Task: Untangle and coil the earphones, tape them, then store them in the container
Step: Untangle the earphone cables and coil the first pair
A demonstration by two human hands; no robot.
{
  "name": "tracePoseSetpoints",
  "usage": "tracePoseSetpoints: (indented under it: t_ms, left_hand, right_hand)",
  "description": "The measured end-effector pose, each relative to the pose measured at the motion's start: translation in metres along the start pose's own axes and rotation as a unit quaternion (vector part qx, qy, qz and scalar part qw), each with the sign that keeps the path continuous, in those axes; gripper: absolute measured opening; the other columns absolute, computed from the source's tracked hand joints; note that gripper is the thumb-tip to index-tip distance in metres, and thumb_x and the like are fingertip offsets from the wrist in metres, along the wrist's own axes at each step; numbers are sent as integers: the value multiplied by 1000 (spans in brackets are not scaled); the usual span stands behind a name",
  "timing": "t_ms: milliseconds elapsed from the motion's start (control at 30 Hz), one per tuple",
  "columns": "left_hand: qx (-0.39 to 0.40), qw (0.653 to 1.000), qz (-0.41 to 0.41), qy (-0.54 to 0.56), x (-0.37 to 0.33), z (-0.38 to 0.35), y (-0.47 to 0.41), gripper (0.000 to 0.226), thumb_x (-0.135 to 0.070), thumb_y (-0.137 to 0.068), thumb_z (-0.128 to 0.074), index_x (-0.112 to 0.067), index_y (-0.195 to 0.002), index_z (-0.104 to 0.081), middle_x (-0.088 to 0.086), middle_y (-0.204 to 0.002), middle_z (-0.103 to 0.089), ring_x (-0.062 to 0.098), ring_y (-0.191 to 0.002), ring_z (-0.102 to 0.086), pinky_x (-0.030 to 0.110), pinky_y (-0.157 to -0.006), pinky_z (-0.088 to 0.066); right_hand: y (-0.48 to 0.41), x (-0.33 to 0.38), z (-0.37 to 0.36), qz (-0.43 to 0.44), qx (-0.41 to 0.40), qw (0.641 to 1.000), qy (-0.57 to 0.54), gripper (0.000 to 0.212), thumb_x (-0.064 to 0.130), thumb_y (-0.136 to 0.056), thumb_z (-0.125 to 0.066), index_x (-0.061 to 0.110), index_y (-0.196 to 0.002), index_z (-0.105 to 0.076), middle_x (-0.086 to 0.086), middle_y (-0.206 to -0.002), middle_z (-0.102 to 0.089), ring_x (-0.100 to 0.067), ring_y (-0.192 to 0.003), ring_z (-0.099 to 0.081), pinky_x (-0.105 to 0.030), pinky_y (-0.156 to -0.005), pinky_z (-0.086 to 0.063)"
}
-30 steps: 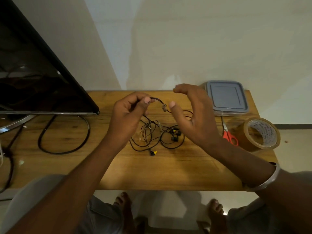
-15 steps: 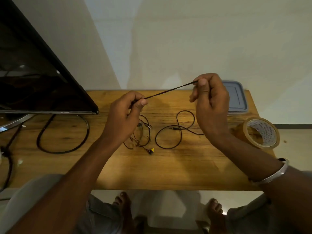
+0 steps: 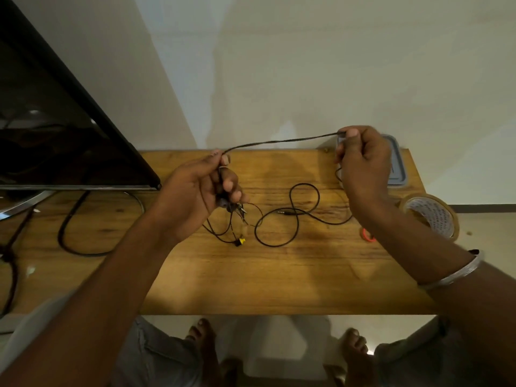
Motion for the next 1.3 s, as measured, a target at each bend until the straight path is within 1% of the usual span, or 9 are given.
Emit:
tracePoseSetpoints:
  t_ms: [133, 233, 433, 567, 733, 933, 1033, 1133, 1300]
  left_hand:
    - [51, 990, 14, 131, -3, -6, 2, 29, -22, -106, -29, -18, -91, -53, 1, -81, -72, 17, -77, -72, 36, -76, -60]
    - [47, 992, -13, 115, -1, -7, -1, 26, -21, -107, -30, -15, -95, -53, 12, -118, -72, 26, -114, -68, 42, -95, -56]
    - [10, 997, -24, 71, 13, -13, -5, 13, -24, -99, -46, -17, -96, -58, 5, -146, -55, 23, -134, -53, 41, -95, -54]
    - [2, 999, -30, 16, 23, -20, -4, 10, -23, -94, -59, -16, -97, -64, 1, -122, -65, 20, -103, -62, 43, -90, -46]
    - [-79, 993, -59, -65, 21, -7, -4, 8, -26, -89, -68, -19, -90, -72, -2, -102, -72, 15, -100, -64, 44, -93, -50]
    - [-167, 965, -119, -164, 15, 8, -4, 16, -11, -83, -60, -9, -69, -67, -9, -138, -61, 3, -130, -53, 24, -95, -43]
    - [-120, 974, -113, -154, 16, 5, -5, 16, -8, -78, -53, -7, -65, -62, 5, -106, -76, 19, -107, -68, 35, -93, -50]
    - [-108, 980, -99, -132, 20, 4, -7, 23, -9, -87, -56, -12, -64, -61, 6, -70, -63, 18, -71, -62, 29, -72, -52]
    - [-70, 983, -71, -154, 32, 3, -10, 10, -21, -98, -58, -14, -92, -60, -4, -60, -42, 11, -47, -37, 26, -52, -45]
  right_hand:
    - [11, -20, -19, -60, 110, 991, 38, 24, 21, -107, -43, 14, -114, -65, 2, -94, -70, -9, -84, -65, -34, -73, -52]
    - [23, -9, -24, 31, 131, 983, 123, 37, 23, -104, -48, 11, -139, -54, -8, -132, -62, -21, -121, -59, -44, -101, -50]
    - [84, 38, -61, 168, 301, 938, 28, 29, 24, -100, -59, 14, -127, -63, 3, -119, -68, -10, -113, -62, -34, -93, -52]
    - [102, 35, -75, 89, 382, 917, -72, 24, 25, -101, -55, 11, -119, -64, 1, -109, -68, -18, -106, -66, -46, -91, -54]
    - [89, 29, -72, -29, 375, 920, -113, 26, 16, -106, -45, 6, -95, -66, -5, -77, -59, -20, -75, -58, -44, -71, -52]
    - [100, 28, -76, -190, 489, 830, -189, 29, 18, -107, -44, 8, -88, -64, -7, -77, -64, -22, -63, -60, -26, -50, -48]
    - [103, 32, -77, -238, 492, 798, -254, 29, 19, -105, -44, 12, -84, -63, -5, -77, -65, -19, -60, -60, -25, -50, -49]
    - [99, 33, -76, -278, 468, 779, -313, 29, 20, -104, -41, 13, -85, -61, -3, -79, -66, -17, -63, -62, -27, -56, -54]
    - [78, 38, -69, -327, 383, 723, -473, 22, 21, -97, -44, 11, -84, -58, -15, -111, -73, -27, -95, -72, -35, -79, -62]
Point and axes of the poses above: each hand's wrist, its own y-axis away from the middle knuckle, its own z-axis out of the back of the hand, x = y × z, the point moved 6 cm from there along -y, towards the middle knuckle
